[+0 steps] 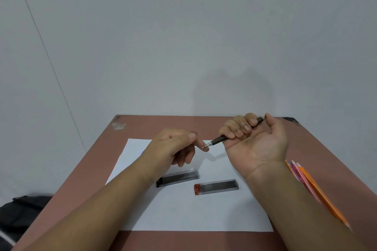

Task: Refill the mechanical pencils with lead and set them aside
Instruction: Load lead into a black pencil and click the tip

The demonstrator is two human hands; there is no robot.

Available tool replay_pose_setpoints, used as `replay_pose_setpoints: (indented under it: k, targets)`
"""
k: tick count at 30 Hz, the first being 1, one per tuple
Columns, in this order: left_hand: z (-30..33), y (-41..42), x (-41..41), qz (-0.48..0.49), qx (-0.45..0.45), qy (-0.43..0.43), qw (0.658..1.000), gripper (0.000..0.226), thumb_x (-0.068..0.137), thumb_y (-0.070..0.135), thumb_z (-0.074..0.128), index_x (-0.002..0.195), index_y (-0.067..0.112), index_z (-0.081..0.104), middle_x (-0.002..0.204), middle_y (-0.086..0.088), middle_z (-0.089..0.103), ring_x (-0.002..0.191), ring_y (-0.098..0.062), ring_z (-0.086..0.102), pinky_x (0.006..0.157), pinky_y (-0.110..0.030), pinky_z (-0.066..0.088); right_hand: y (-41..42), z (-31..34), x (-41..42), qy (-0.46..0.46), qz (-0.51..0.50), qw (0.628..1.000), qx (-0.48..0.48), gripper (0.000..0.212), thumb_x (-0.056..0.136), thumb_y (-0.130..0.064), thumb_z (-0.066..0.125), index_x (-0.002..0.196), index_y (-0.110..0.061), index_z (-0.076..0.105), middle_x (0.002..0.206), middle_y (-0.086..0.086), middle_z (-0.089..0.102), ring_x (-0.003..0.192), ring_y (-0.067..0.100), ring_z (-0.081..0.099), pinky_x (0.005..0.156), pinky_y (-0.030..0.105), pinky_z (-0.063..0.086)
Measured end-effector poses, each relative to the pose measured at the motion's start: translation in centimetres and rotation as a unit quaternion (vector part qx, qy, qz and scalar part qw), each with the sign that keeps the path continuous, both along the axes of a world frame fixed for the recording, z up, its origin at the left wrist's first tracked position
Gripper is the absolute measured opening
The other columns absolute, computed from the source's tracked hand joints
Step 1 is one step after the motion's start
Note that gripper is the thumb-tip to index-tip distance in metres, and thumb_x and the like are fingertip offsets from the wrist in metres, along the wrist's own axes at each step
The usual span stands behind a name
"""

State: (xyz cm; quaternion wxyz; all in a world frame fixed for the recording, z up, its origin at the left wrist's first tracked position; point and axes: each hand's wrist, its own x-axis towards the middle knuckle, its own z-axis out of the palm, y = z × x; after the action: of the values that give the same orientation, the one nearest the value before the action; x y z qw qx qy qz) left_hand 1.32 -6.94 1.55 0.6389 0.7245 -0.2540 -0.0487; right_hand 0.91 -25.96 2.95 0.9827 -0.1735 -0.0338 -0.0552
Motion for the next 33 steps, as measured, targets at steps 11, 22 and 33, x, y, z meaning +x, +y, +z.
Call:
replay_pose_setpoints:
  k: [11, 22, 33]
  targets:
    - [0.01, -0.06, -0.07, 0.005, -0.002, 0.001, 1.000, 0.037, 0.091, 0.028, 0.046, 0.082, 0.011, 0.078, 0.059, -0.012, 0.052, 0.056, -0.022, 0.040, 0.053, -0.029, 0.029, 0.07, -0.07, 0.01, -0.003, 0.001, 1.000, -0.007, 0.030, 0.086, -0.035, 0.040, 0.063, -0.016, 0.039, 0.062, 0.000, 0.029, 0.052, 0.017, 0.026, 0.051, 0.028, 0.029]
    - [-0.05, -0.10, -0.13, 0.005, -0.008, 0.000, 1.000, 0.036, 0.091, 0.027, 0.046, 0.081, 0.014, 0.079, 0.058, -0.011, 0.051, 0.055, -0.022, 0.040, 0.053, -0.031, 0.029, 0.14, -0.03, -0.01, 0.000, 0.005, 1.000, -0.003, 0.037, 0.091, -0.039, 0.038, 0.063, -0.015, 0.040, 0.061, 0.000, 0.029, 0.051, 0.017, 0.026, 0.050, 0.029, 0.029]
    - [-0.08, -0.07, -0.03, 0.009, -0.006, -0.003, 1.000, 0.037, 0.091, 0.027, 0.046, 0.080, 0.013, 0.078, 0.057, -0.010, 0.052, 0.055, -0.023, 0.040, 0.054, -0.032, 0.028, 0.13, 0.01, -0.14, -0.005, 0.000, 1.000, -0.011, 0.024, 0.080, -0.032, 0.042, 0.063, -0.016, 0.039, 0.061, 0.000, 0.028, 0.051, 0.017, 0.026, 0.050, 0.028, 0.029]
